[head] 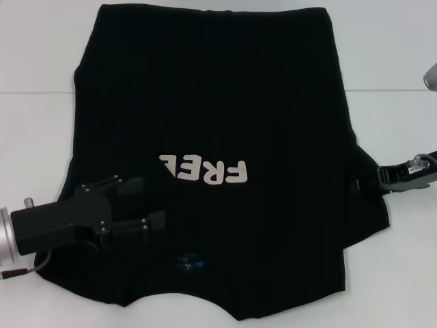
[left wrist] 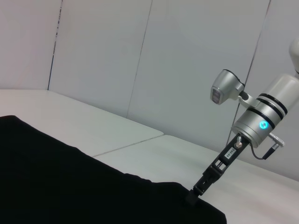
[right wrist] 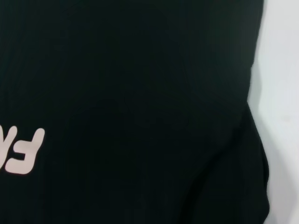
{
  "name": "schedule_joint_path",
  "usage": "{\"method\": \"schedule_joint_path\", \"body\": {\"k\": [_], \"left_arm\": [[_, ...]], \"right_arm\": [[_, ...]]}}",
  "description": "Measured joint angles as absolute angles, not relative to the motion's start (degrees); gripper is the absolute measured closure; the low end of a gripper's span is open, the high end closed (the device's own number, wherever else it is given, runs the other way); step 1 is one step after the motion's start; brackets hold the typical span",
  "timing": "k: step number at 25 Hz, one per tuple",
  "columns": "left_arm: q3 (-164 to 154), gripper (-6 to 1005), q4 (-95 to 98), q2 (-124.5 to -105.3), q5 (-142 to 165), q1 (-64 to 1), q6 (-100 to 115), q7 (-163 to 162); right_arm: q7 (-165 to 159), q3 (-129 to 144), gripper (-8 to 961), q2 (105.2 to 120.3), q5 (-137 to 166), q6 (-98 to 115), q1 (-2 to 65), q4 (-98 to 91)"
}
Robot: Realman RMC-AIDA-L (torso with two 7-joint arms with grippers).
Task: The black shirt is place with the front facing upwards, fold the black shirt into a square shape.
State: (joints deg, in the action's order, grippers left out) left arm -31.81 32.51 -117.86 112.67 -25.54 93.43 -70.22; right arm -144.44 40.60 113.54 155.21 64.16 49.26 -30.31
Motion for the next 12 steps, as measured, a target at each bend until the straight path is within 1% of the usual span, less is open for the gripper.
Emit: {"method": "schedule_joint_path", "body": {"k": [7, 12], "left_arm": [[-31.81, 93, 32.42, -117.93, 112.67, -25.49, 93.73, -70.27], [-31.82, 94, 32.42, -117.93, 112.67, -25.49, 93.78, -70.29]], "right_arm": [[-144.42, 40.5, 418, 113.35, 155.23, 64.22, 48.98, -30.96], [-144.34, 40.59, 651, 113.31, 155.49, 64.59, 48.89, -30.98]]}}
